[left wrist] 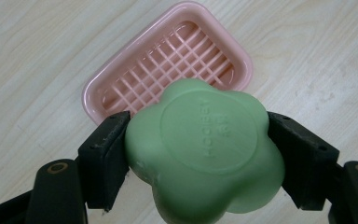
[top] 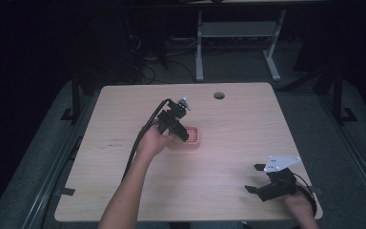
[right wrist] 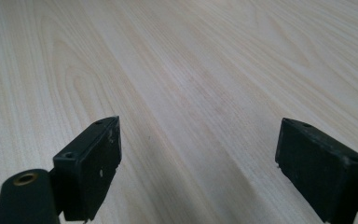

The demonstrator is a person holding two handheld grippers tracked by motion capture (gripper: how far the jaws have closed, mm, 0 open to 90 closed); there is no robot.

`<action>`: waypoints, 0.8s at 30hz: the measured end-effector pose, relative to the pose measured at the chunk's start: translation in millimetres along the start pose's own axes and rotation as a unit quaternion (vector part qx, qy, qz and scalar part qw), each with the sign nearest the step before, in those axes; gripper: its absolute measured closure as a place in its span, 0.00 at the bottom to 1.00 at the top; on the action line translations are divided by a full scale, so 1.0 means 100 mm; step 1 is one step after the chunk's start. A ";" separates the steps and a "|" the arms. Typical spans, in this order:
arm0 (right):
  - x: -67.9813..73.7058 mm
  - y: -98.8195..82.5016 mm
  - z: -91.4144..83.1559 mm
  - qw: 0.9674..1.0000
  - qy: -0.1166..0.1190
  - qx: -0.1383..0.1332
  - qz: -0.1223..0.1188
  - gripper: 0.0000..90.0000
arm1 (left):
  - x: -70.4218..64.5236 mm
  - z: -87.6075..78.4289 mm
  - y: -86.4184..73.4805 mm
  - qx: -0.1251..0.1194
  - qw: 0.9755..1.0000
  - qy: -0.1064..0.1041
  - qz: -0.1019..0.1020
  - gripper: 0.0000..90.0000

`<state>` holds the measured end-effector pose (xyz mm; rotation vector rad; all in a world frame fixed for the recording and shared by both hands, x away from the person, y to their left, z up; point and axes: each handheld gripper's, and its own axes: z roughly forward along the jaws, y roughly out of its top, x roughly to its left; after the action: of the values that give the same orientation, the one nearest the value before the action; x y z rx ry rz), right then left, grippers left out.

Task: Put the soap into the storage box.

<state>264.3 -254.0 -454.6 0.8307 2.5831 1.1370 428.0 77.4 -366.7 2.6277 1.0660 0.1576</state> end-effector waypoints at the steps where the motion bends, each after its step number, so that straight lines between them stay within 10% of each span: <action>1: 0.00 0.00 0.00 1.000 0.000 0.000 0.000 0.15 | 0.00 0.01 0.01 0.000 1.000 0.000 -0.003 0.29; 24: -0.02 -0.01 -0.01 1.000 -0.002 -0.003 -0.001 0.15 | 0.11 0.24 0.30 0.027 0.999 0.003 -0.017 0.29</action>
<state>265.0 -256.1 -454.4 0.8284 2.5755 1.1405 461.0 58.8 -380.6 2.6564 1.1324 0.1308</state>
